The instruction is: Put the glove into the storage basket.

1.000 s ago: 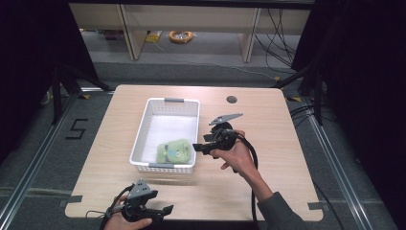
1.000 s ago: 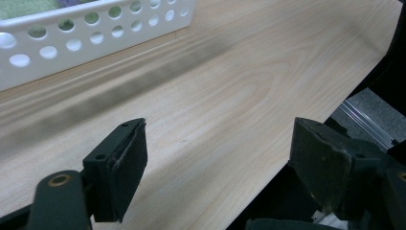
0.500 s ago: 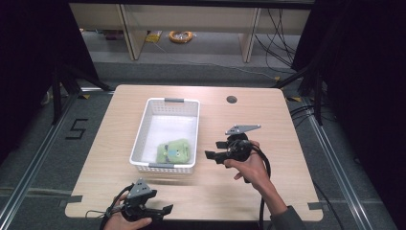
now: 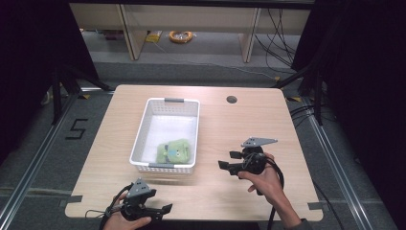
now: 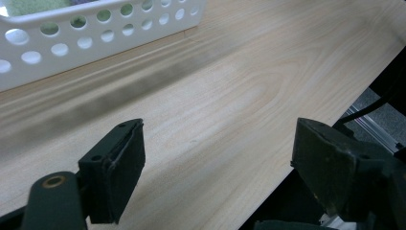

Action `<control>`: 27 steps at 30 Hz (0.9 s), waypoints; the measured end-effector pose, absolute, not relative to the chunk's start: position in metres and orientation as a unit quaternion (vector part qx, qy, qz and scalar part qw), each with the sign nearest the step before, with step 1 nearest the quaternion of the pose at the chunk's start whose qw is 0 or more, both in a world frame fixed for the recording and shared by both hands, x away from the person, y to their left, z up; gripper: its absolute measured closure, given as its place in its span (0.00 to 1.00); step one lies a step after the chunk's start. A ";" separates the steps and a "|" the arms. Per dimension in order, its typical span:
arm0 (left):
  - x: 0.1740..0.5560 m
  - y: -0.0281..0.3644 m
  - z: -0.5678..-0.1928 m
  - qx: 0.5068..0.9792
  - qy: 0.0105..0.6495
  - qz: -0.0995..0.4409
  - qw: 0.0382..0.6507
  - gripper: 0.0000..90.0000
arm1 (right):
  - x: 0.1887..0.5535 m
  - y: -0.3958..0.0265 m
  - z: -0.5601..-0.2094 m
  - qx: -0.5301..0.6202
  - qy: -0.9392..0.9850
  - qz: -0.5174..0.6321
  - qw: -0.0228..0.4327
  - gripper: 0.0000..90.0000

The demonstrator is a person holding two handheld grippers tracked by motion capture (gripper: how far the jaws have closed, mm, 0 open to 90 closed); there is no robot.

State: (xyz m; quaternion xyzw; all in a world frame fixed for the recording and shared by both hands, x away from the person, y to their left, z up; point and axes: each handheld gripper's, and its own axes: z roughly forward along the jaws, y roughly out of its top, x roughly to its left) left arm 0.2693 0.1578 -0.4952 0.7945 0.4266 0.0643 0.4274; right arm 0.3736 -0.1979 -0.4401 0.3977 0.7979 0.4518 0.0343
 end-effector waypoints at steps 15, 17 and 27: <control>0.269 0.158 -0.496 0.801 0.417 0.063 0.424 0.20 | 0.353 -0.217 -0.462 0.413 0.794 0.446 0.020 0.36; 0.269 0.159 -0.495 0.806 0.415 0.058 0.419 0.20 | 0.353 -0.220 -0.465 0.404 0.798 0.447 0.031 0.35; 0.268 0.159 -0.495 0.809 0.412 0.065 0.415 0.20 | 0.338 -0.231 -0.474 0.415 0.795 0.441 0.018 0.35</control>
